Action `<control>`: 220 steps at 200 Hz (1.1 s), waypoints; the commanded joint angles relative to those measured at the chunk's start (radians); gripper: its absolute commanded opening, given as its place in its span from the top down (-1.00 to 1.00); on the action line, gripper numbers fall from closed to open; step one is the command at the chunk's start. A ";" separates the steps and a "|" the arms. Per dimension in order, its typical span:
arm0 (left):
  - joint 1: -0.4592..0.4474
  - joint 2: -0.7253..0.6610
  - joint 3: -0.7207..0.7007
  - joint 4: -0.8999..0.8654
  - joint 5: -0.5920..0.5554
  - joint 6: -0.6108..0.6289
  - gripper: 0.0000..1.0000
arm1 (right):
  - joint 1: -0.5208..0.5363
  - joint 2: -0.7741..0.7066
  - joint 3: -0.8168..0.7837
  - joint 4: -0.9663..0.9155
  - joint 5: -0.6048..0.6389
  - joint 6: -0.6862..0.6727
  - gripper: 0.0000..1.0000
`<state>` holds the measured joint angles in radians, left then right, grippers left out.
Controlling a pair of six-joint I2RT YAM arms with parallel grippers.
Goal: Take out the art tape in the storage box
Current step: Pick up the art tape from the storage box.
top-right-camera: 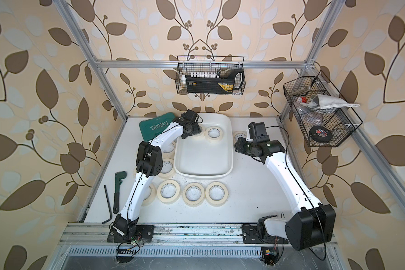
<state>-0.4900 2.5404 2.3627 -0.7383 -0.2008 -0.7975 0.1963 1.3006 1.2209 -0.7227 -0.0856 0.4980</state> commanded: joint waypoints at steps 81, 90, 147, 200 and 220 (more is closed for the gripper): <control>-0.012 0.053 0.026 0.029 -0.003 -0.057 -0.39 | 0.006 -0.022 -0.017 -0.015 0.018 0.006 -0.06; -0.014 0.054 0.023 0.030 0.001 -0.058 -0.33 | 0.005 -0.020 -0.017 -0.015 0.018 0.005 -0.06; -0.017 -0.026 -0.070 0.039 0.014 -0.061 0.00 | 0.006 -0.024 -0.016 -0.018 0.018 0.000 -0.06; -0.017 -0.086 -0.111 0.041 0.011 -0.032 0.30 | 0.006 -0.023 -0.012 -0.019 0.006 0.004 -0.06; -0.016 -0.108 -0.112 0.036 0.014 -0.019 0.38 | 0.005 -0.029 -0.011 -0.021 0.012 0.003 -0.06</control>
<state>-0.4973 2.5309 2.2593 -0.6685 -0.2024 -0.8555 0.1963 1.2953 1.2186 -0.7238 -0.0860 0.4976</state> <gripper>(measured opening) 0.330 0.532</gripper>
